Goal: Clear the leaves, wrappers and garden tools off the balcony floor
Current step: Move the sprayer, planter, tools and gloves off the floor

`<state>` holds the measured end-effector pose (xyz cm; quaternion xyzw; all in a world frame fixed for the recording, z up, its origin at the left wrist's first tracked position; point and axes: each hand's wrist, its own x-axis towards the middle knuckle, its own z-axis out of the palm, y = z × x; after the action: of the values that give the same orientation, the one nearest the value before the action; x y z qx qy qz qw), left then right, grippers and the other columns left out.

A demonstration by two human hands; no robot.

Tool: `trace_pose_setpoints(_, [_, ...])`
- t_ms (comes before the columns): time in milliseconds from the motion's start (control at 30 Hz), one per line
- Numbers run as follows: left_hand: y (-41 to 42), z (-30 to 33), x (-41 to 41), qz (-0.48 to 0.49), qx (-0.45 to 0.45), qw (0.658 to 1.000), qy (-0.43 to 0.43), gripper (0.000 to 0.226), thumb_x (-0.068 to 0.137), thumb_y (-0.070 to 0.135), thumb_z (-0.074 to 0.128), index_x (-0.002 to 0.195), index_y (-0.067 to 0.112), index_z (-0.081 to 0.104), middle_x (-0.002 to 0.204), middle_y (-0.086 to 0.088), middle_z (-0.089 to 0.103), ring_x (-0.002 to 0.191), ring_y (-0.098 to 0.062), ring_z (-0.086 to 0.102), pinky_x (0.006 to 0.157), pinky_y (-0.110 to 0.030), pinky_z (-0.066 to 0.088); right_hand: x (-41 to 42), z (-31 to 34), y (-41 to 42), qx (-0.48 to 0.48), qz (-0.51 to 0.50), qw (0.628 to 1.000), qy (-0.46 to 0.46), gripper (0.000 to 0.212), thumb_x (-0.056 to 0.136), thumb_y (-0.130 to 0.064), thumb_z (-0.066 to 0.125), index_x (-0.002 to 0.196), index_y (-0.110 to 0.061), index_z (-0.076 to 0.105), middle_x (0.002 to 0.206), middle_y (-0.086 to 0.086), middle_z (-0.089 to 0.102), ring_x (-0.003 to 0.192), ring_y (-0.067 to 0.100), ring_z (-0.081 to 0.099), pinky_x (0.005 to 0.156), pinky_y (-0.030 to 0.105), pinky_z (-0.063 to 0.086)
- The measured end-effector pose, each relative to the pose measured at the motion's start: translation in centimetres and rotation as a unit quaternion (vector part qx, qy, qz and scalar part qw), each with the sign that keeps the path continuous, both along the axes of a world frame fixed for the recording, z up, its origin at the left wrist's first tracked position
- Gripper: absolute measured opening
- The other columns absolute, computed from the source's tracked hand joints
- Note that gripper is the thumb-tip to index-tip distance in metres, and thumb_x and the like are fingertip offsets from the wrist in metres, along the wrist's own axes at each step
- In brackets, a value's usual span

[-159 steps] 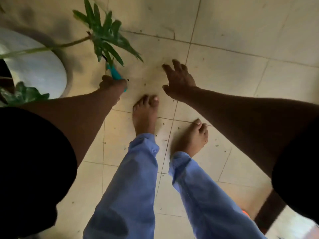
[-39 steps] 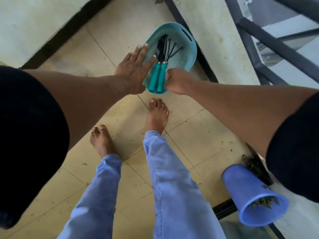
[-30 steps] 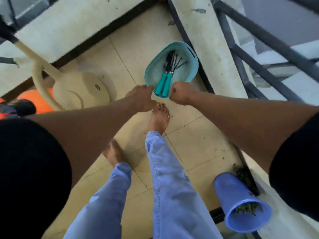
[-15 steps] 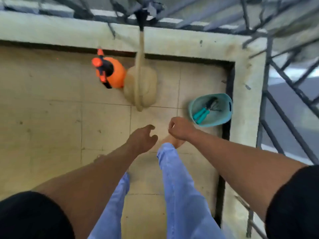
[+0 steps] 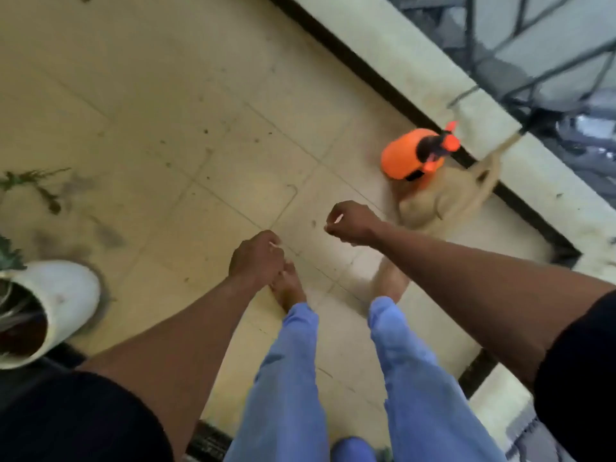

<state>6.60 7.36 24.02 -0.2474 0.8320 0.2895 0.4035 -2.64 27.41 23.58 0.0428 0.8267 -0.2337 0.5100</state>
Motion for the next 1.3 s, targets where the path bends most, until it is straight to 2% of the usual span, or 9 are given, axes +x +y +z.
trace_pose_setpoints(100, [-4.7,-1.0,-2.3,0.039,0.006,0.999,0.01,0.023,0.096,0.022,0.056,0.114,0.026,0.069,0.121,-0.006,0.071,0.11,-0.033,0.065,0.09,-0.034,0.052,-3.4,-1.0,-5.5,0.001,0.071,0.997,0.004,0.025,0.092,-0.022,0.066,0.112,-0.007,0.069,0.101,0.009,0.067,0.106,0.033,0.067,0.09,0.039,0.056])
trace_pose_setpoints(200, [-9.1,-2.0,-4.4,0.077,0.005,0.997,0.013,0.026,0.098,0.023,0.052,0.118,0.025,0.068,0.124,-0.006,0.069,0.108,-0.033,0.064,0.091,-0.039,0.054,-6.9,-2.5,-10.6,-0.005,0.153,0.988,0.034,0.028,0.091,-0.027,0.067,0.113,-0.01,0.07,0.119,0.009,0.069,0.112,0.03,0.062,0.099,0.038,0.05])
trace_pose_setpoints(300, [-12.9,-2.5,-6.2,0.113,0.001,0.994,0.006,0.023,0.098,0.022,0.054,0.116,0.023,0.069,0.121,-0.004,0.071,0.109,-0.03,0.064,0.093,-0.039,0.053,-10.6,-3.5,-14.5,-0.033,0.206,0.977,0.041,0.024,0.089,-0.029,0.07,0.108,-0.016,0.076,0.118,0.003,0.072,0.105,0.02,0.064,0.089,0.021,0.041])
trace_pose_setpoints(567, [-21.2,-2.9,-14.1,0.272,0.006,0.961,-0.044,0.014,0.094,0.025,0.059,0.101,0.025,0.071,0.113,-0.002,0.074,0.106,-0.029,0.065,0.091,-0.035,0.053,-21.9,-4.4,-24.2,-0.015,0.277,0.96,0.028,0.018,0.084,-0.019,0.067,0.098,-0.014,0.077,0.107,0.007,0.075,0.104,0.029,0.068,0.09,0.037,0.054])
trace_pose_setpoints(700, [-25.4,-3.5,-21.0,0.36,0.033,0.932,-0.004,0.011,0.091,0.02,0.063,0.096,0.024,0.071,0.101,-0.001,0.076,0.105,-0.029,0.067,0.09,-0.035,0.054,-28.3,-3.9,-30.4,0.003,0.289,0.957,0.034,0.016,0.081,-0.016,0.063,0.09,-0.018,0.076,0.093,0.004,0.076,0.092,0.025,0.07,0.083,0.032,0.057])
trace_pose_setpoints(867, [-32.3,-4.5,-29.3,0.38,0.05,0.923,0.015,0.025,0.099,0.023,0.055,0.116,0.019,0.074,0.125,-0.011,0.071,0.115,-0.035,0.063,0.098,-0.04,0.051,-36.1,-3.8,-39.0,-0.01,0.332,0.941,0.072,0.016,0.085,-0.025,0.063,0.096,-0.025,0.075,0.099,-0.001,0.075,0.095,0.021,0.069,0.084,0.03,0.056])
trace_pose_setpoints(1033, [-40.4,-6.3,-35.7,0.4,0.05,0.915,0.032,0.022,0.097,0.025,0.056,0.109,0.022,0.075,0.118,-0.008,0.073,0.11,-0.033,0.065,0.094,-0.038,0.053,-42.9,-4.9,-47.9,-0.007,0.335,0.936,0.108,0.009,0.086,-0.028,0.063,0.089,-0.029,0.071,0.086,-0.01,0.066,0.09,0.018,0.068,0.071,0.024,0.047])
trace_pose_setpoints(1233, [-49.9,-7.9,-40.6,0.462,0.062,0.884,0.04,0.01,0.091,0.03,0.062,0.083,0.03,0.068,0.084,0.01,0.071,0.095,-0.024,0.07,0.078,-0.03,0.054,-48.3,-6.9,-57.3,0.021,0.374,0.923,0.093,0.015,0.09,-0.029,0.059,0.1,-0.029,0.071,0.103,-0.001,0.073,0.096,0.022,0.068,0.086,0.036,0.059])
trace_pose_setpoints(1300, [-52.4,-9.0,-41.9,0.472,0.069,0.878,0.041,0.011,0.091,0.028,0.062,0.091,0.025,0.073,0.093,0.006,0.075,0.101,-0.025,0.069,0.085,-0.032,0.056,-50.0,-8.6,-60.5,0.008,0.38,0.92,0.093,0.019,0.091,-0.03,0.06,0.108,-0.028,0.07,0.109,0.002,0.072,0.103,0.025,0.067,0.09,0.037,0.058])
